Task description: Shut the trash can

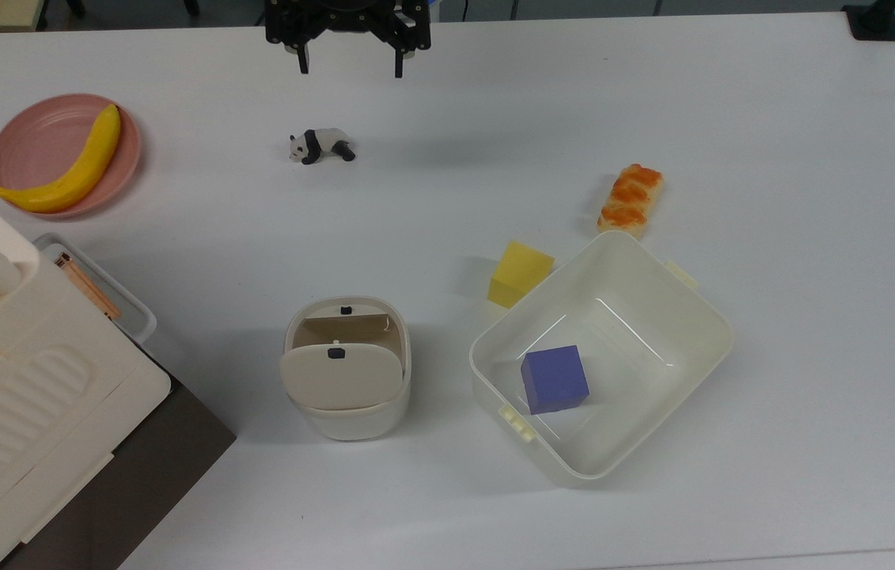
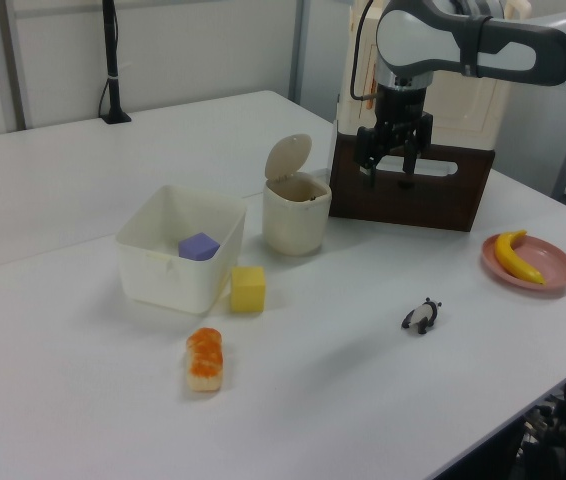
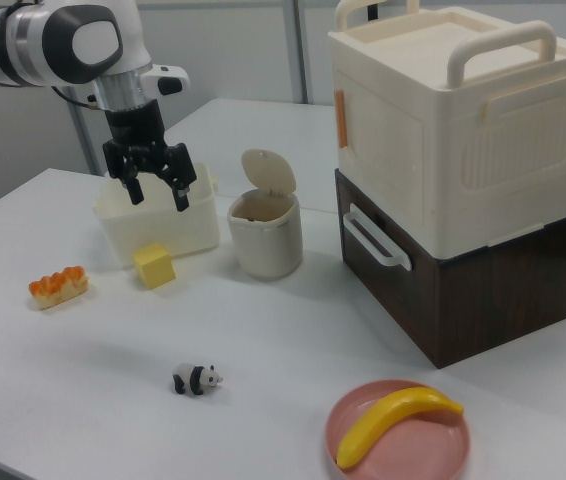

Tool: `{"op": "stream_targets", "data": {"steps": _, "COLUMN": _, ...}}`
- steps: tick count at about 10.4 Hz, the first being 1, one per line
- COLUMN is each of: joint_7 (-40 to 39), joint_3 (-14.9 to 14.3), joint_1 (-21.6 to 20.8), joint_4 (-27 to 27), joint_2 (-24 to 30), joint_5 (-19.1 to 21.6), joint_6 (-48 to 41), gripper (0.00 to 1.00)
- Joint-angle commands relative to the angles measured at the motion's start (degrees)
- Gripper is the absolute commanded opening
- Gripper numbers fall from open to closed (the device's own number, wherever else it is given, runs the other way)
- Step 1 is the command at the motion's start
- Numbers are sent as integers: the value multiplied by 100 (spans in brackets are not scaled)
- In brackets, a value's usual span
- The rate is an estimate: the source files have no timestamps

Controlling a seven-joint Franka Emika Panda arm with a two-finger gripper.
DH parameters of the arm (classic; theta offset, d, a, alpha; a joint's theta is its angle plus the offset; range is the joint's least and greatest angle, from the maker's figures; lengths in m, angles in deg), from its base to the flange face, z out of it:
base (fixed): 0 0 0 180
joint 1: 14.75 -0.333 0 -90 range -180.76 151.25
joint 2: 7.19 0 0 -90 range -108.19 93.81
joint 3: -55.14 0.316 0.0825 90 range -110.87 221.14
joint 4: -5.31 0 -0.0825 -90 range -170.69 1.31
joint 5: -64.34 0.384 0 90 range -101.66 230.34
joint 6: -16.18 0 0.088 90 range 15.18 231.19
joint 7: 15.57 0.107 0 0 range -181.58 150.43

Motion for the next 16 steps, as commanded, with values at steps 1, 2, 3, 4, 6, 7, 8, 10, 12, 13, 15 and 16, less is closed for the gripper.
{"op": "stream_targets", "data": {"steps": 1, "joint_7": -150, "joint_3": -51, "joint_1": -13, "joint_4": -8, "joint_2": 90, "joint_5": -32, "joint_6": -135, "gripper": 100}}
{"op": "stream_targets", "data": {"steps": 2, "joint_7": -143, "joint_3": -51, "joint_1": -13, "joint_4": -7, "joint_2": 99, "joint_5": -32, "joint_6": -161, "gripper": 100}}
{"op": "stream_targets", "data": {"steps": 3, "joint_7": -143, "joint_3": -51, "joint_1": -13, "joint_4": -7, "joint_2": 99, "joint_5": -32, "joint_6": -170, "gripper": 100}}
{"op": "stream_targets", "data": {"steps": 4, "joint_7": -116, "joint_3": -51, "joint_1": -13, "joint_4": -7, "joint_2": 99, "joint_5": -23, "joint_6": -161, "gripper": 100}}
{"op": "stream_targets", "data": {"steps": 6, "joint_7": -90, "joint_3": -51, "joint_1": -13, "joint_4": -7, "joint_2": 99, "joint_5": -23, "joint_6": -170, "gripper": 100}}
{"op": "stream_targets", "data": {"steps": 7, "joint_7": -133, "joint_3": -60, "joint_1": -21, "joint_4": -7, "joint_2": 99, "joint_5": -40, "joint_6": -170, "gripper": 100}}
{"op": "stream_targets", "data": {"steps": 8, "joint_7": -142, "joint_3": -60, "joint_1": -30, "joint_4": -7, "joint_2": 90, "joint_5": -40, "joint_6": -170, "gripper": 100}}
{"op": "stream_targets", "data": {"steps": 10, "joint_7": -143, "joint_3": -60, "joint_1": -30, "joint_4": -16, "joint_2": 98, "joint_5": -40, "joint_6": -178, "gripper": 100}}
{"op": "stream_targets", "data": {"steps": 12, "joint_7": -143, "joint_3": -60, "joint_1": -30, "joint_4": -16, "joint_2": 90, "joint_5": -40, "joint_6": -178, "gripper": 100}}
{"op": "stream_targets", "data": {"steps": 13, "joint_7": -143, "joint_3": -51, "joint_1": -30, "joint_4": -16, "joint_2": 90, "joint_5": -40, "joint_6": -178, "gripper": 100}}
{"op": "stream_targets", "data": {"steps": 15, "joint_7": -143, "joint_3": -51, "joint_1": -39, "joint_4": -16, "joint_2": 81, "joint_5": -40, "joint_6": -178, "gripper": 97}}
{"op": "stream_targets", "data": {"steps": 16, "joint_7": -143, "joint_3": -51, "joint_1": -48, "joint_4": -16, "joint_2": 81, "joint_5": -40, "joint_6": -170, "gripper": 86}}
